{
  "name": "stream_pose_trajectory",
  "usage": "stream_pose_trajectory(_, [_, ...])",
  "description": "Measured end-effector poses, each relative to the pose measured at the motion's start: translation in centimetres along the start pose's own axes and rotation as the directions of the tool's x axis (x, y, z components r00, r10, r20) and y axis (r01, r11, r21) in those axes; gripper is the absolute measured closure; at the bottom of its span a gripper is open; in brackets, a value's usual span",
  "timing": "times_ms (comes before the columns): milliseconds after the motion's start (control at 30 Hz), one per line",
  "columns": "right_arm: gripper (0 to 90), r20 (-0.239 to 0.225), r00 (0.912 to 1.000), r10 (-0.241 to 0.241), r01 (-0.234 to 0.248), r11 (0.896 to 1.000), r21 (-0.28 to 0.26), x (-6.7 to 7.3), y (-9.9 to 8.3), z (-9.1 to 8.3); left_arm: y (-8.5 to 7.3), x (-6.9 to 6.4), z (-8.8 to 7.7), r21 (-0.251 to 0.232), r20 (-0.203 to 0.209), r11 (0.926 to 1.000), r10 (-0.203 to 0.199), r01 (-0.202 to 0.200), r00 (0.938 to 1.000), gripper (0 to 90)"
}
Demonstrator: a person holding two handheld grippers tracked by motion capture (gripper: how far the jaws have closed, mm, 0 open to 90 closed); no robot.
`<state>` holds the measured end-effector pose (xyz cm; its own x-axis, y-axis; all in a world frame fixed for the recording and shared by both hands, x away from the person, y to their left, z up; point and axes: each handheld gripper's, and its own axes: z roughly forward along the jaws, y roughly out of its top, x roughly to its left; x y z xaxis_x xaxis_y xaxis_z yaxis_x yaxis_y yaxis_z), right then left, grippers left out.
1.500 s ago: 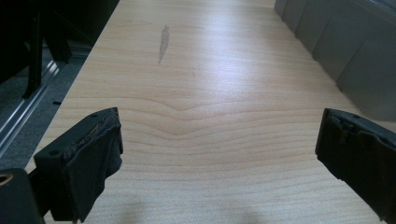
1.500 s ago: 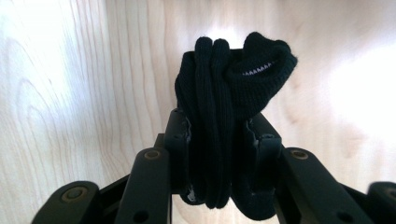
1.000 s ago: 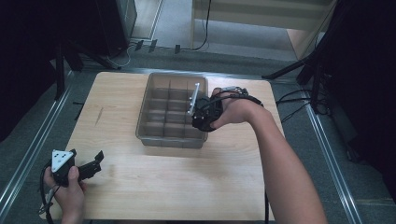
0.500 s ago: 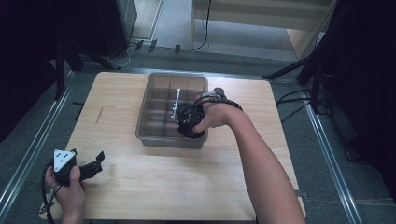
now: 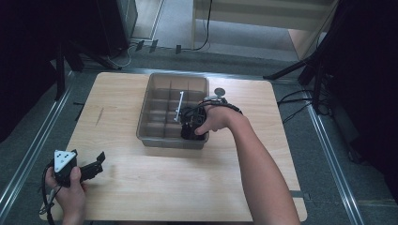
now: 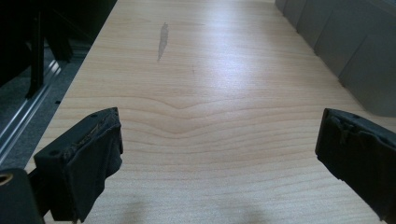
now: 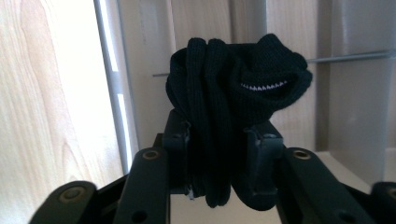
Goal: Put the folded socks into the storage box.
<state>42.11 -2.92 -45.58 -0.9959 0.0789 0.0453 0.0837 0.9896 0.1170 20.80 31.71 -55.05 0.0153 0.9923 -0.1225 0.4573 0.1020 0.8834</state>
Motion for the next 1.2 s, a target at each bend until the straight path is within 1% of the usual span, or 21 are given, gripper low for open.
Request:
stream_pose_trajectory(67, [56.3,0.011,0.9999,0.003,-0.003,1.0,0.0,0.1,0.0,-0.2,0.0,0.0,0.0,0.001,0.0,1.0,-0.001,0.001,1.0,0.8])
stream_pose_trajectory(133, [47.4,0.028,0.9989,0.038,-0.038,0.999,-0.015,-0.1,-0.2,-1.1,0.0,0.0,0.0,-0.003,0.006,1.0,-0.001,0.001,1.0,0.8])
stream_pose_trajectory(167, [47.4,0.028,0.9989,0.038,-0.038,0.999,-0.015,-0.1,-0.2,-1.1,0.0,0.0,0.0,-0.003,0.006,1.0,-0.001,0.001,1.0,0.8])
stream_pose_trajectory(233, [45.2,0.034,0.997,0.07,-0.069,0.997,-0.027,-0.3,-0.5,-1.8,0.0,0.1,0.0,-0.002,0.009,1.0,-0.002,0.002,1.0,0.8])
stream_pose_trajectory(300, [49.0,0.027,0.9966,0.078,-0.077,0.996,-0.037,-0.4,-0.8,-2.4,0.0,0.0,0.0,-0.002,0.009,1.0,-0.002,0.002,1.0,0.8])
stream_pose_trajectory(333, [60.4,0.018,0.9967,0.079,-0.078,0.996,-0.045,-0.4,-0.9,-2.7,0.0,0.0,0.0,-0.001,0.009,1.0,-0.001,0.001,1.0,0.8])
stream_pose_trajectory(367, [60.4,0.018,0.9967,0.079,-0.078,0.996,-0.045,-0.4,-0.9,-2.7,0.0,0.0,0.0,0.0,0.009,1.0,-0.002,0.002,1.0,0.8])
stream_pose_trajectory(400, [65.7,0.016,0.9969,0.077,-0.076,0.996,-0.039,-0.3,-0.9,-2.9,0.0,0.0,0.0,-0.002,0.01,1.0,-0.001,0.001,0.9999,0.8])
stream_pose_trajectory(433, [72.6,0.022,0.9984,0.051,-0.05,0.998,-0.029,-0.1,-0.8,-2.8,0.0,0.0,0.0,-0.002,0.009,1.0,0.0,0.0,1.0,0.8])
stream_pose_trajectory(500, [74.2,0.028,0.9987,0.044,-0.043,0.999,-0.014,0.0,-0.7,-2.5,0.0,0.0,0.0,-0.003,0.008,1.0,0.002,-0.002,1.0,0.8])
stream_pose_trajectory(533, [76.6,0.025,0.9993,0.029,-0.03,0.999,0.018,0.2,-0.4,-1.8,0.0,0.0,0.0,-0.002,0.007,1.0,0.002,-0.002,1.0,0.8])
stream_pose_trajectory(700, [76.6,0.023,0.9996,0.014,-0.016,0.998,0.062,0.3,-0.1,-0.3,0.0,0.0,0.0,-0.002,0.009,1.0,0.0,0.0,1.0,0.8])
stream_pose_trajectory(767, [75.2,0.024,0.9995,0.022,-0.023,0.997,0.068,0.2,-0.1,0.1,0.0,0.0,0.0,-0.002,0.01,1.0,-0.001,0.001,1.0,0.8])
stream_pose_trajectory(833, [72.2,0.011,0.999,0.043,-0.043,0.998,0.053,0.0,-0.3,-0.1,0.0,0.0,0.0,-0.002,0.012,1.0,-0.002,0.002,0.9999,0.8])
stream_pose_trajectory(867, [69.1,0.009,0.9982,0.059,-0.059,0.998,0.025,-0.2,-0.4,-0.9,0.0,0.1,0.0,-0.001,0.013,1.0,-0.002,0.002,0.9999,0.8])
stream_pose_trajectory(900, [69.1,0.009,0.9982,0.059,-0.059,0.998,0.025,-0.2,-0.4,-0.9,0.0,0.1,0.0,-0.001,0.013,1.0,-0.002,0.002,0.9999,0.8])
stream_pose_trajectory(967, [66.1,0.007,0.9973,0.073,-0.073,0.997,-0.005,-0.3,-0.6,-1.7,0.0,0.0,0.0,0.0,0.014,1.0,-0.002,0.002,0.9999,0.8])
stream_pose_trajectory(1000, [66.5,0.011,0.9962,0.086,-0.085,0.996,-0.036,-0.4,-0.8,-2.5,0.0,0.0,0.1,-0.001,0.013,1.0,-0.002,0.002,0.9999,0.8])
stream_pose_trajectory(1100, [69.2,0.012,0.9956,0.093,-0.092,0.994,-0.057,-0.5,-0.8,-2.8,0.0,0.0,0.1,0.0,0.013,1.0,-0.002,0.002,0.9999,0.8])
stream_pose_trajectory(1133, [71.0,0.014,0.9961,0.087,-0.086,0.994,-0.062,-0.5,-0.8,-2.8,0.0,0.0,0.0,-0.001,0.013,1.0,-0.001,0.001,0.9999,0.8])
stream_pose_trajectory(1200, [74.6,0.027,0.9958,0.088,-0.087,0.995,-0.041,-0.3,-0.8,-2.3,0.0,0.0,0.0,0.0,0.01,1.0,0.001,-0.001,0.9999,0.8])
